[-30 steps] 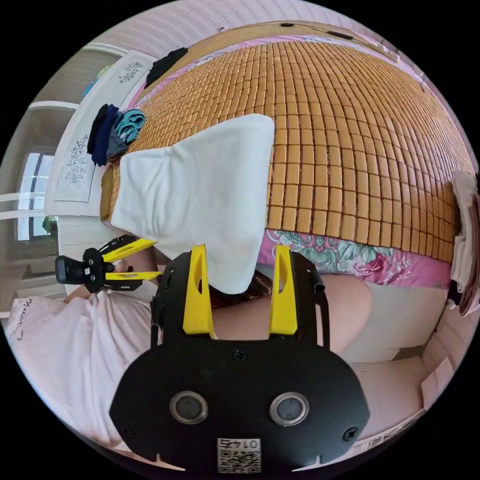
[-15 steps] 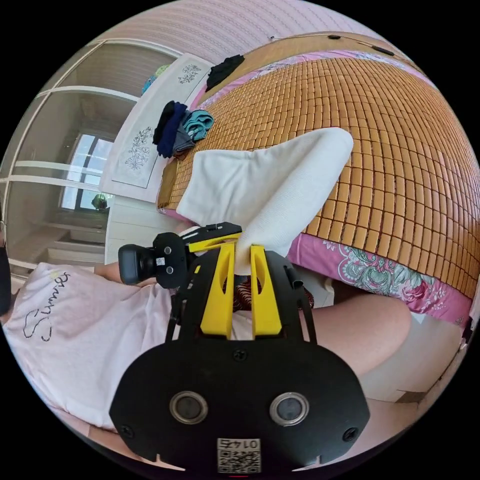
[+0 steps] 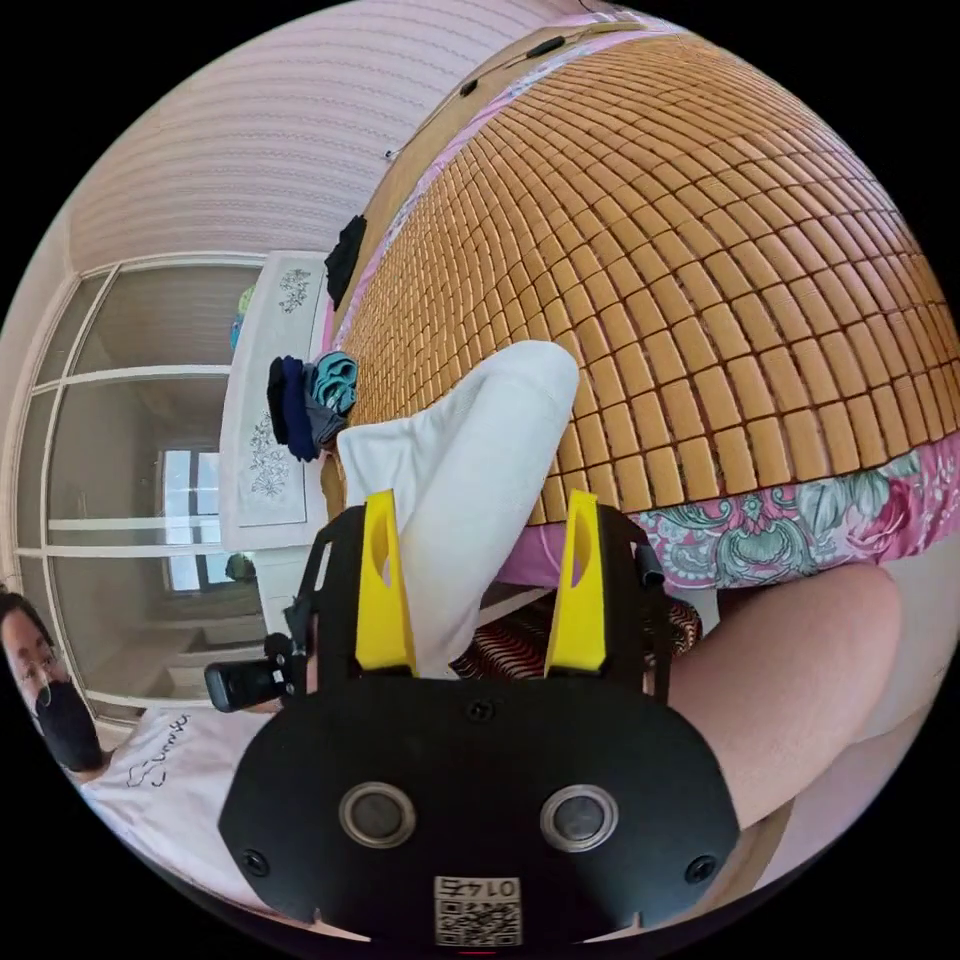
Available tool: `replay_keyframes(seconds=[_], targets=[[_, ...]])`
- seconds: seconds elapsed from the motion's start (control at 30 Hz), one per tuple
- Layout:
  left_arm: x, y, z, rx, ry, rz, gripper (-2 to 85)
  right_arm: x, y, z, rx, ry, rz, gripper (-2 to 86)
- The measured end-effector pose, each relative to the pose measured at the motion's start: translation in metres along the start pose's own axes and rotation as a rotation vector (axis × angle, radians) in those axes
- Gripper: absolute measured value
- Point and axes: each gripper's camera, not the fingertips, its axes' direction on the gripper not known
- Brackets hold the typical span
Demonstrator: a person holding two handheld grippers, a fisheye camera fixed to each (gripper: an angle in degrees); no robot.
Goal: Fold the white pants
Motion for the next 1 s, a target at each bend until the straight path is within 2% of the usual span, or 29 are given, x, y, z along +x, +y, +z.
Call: replay_keyframes(seconds=[0.13, 0.27, 0.4, 0.53, 0.67, 0.8, 0.87, 0.93, 1.0], targets=[[-0.013, 0.001, -0.015, 0.037, 0.025, -0.023, 6.2, 0.000, 0.006, -0.016, 0.058, -0.084, -0.009, 7.8], [-0.023, -0.019, -0.033, 0.146, 0.065, 0.016, 6.2, 0.001, 0.020, -0.073, 0.166, -0.261, -0.046, 7.0], [-0.036, -0.054, -0.048, 0.300, 0.158, 0.050, 6.2, -0.017, 0.036, -0.132, 0.267, -0.252, -0.119, 7.4], [-0.069, -0.051, -0.052, 0.425, 0.255, -0.073, 6.4, -0.059, 0.044, -0.155, 0.287, -0.149, -0.201, 8.5], [-0.111, -0.009, -0.069, 0.435, 0.250, -0.251, 6.8, -0.125, 0.032, -0.092, 0.157, -0.159, -0.360, 10.3], [-0.152, 0.073, -0.088, 0.305, 0.081, -0.515, 9.4, -0.184, 0.024, 0.017, 0.007, -0.212, -0.477, 12.2], [-0.170, 0.108, -0.083, 0.188, -0.006, -0.672, 10.0, -0.195, 0.020, 0.094, -0.098, -0.093, -0.548, 8.6], [-0.189, 0.142, -0.080, 0.086, -0.082, -0.814, 9.0, -0.187, 0.022, 0.137, -0.190, 0.084, -0.493, 4.4], [-0.199, 0.152, -0.084, 0.079, -0.116, -0.881, 7.7, -0.186, 0.043, 0.142, -0.209, 0.096, -0.535, 2.0]])
